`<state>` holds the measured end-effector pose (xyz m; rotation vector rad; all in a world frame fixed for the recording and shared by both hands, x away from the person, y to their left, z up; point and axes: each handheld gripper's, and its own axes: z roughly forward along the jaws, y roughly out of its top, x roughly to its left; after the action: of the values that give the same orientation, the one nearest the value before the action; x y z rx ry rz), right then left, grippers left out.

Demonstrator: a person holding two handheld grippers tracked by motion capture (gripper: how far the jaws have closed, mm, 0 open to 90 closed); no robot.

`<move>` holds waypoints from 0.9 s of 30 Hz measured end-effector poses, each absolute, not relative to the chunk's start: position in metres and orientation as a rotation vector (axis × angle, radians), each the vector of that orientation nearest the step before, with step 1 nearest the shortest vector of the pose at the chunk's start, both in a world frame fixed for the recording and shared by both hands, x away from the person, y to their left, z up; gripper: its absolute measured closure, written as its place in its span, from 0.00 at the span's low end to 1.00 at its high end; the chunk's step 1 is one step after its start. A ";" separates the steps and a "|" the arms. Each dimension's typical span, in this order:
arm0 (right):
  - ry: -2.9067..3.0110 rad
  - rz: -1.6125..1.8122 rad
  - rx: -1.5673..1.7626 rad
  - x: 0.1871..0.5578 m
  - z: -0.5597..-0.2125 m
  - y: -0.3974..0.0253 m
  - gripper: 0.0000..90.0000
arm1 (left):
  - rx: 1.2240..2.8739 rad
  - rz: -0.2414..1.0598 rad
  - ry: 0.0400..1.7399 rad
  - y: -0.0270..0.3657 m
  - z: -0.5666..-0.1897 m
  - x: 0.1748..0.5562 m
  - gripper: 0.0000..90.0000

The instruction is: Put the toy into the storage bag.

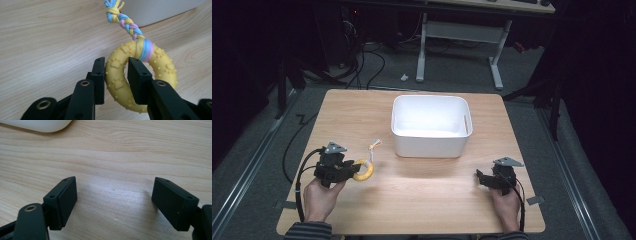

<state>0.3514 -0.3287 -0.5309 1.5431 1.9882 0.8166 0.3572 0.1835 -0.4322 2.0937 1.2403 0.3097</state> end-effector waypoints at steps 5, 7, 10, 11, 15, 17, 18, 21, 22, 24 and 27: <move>1.987 0.816 1.544 0.351 -0.531 -0.329 0.23 | 2.076 0.307 1.223 0.179 -0.423 0.357 0.76; 1.987 0.816 1.545 0.351 -0.531 -0.329 0.23 | 2.064 0.302 1.223 0.178 -0.418 0.356 0.76; 1.987 0.817 1.545 0.351 -0.531 -0.329 0.23 | 2.071 0.313 1.213 0.176 -0.413 0.356 0.76; 1.987 0.816 1.545 0.351 -0.531 -0.329 0.23 | 2.069 0.317 1.211 0.176 -0.411 0.356 0.76; 1.988 0.817 1.545 0.351 -0.531 -0.329 0.23 | 2.055 0.313 1.207 0.177 -0.405 0.355 0.76; 1.988 0.817 1.545 0.351 -0.531 -0.329 0.23 | 2.052 0.316 1.205 0.178 -0.401 0.355 0.76; 1.988 0.817 1.545 0.351 -0.531 -0.329 0.23 | 2.052 0.315 1.205 0.178 -0.399 0.355 0.76; 1.989 0.816 1.544 0.351 -0.531 -0.329 0.23 | 2.043 0.318 1.198 0.180 -0.392 0.354 0.76; 1.989 0.816 1.544 0.351 -0.531 -0.329 0.23 | 2.038 0.318 1.196 0.181 -0.389 0.353 0.76; 1.989 0.818 1.544 0.351 -0.531 -0.329 0.23 | 2.030 0.319 1.193 0.182 -0.385 0.352 0.76; 1.992 0.819 1.541 0.351 -0.531 -0.329 0.23 | 2.010 0.314 1.184 0.183 -0.379 0.352 0.76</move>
<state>0.3515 -0.3286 -0.5309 1.5410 1.9924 0.8191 0.3521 0.1830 -0.3787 2.0098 1.1838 0.3142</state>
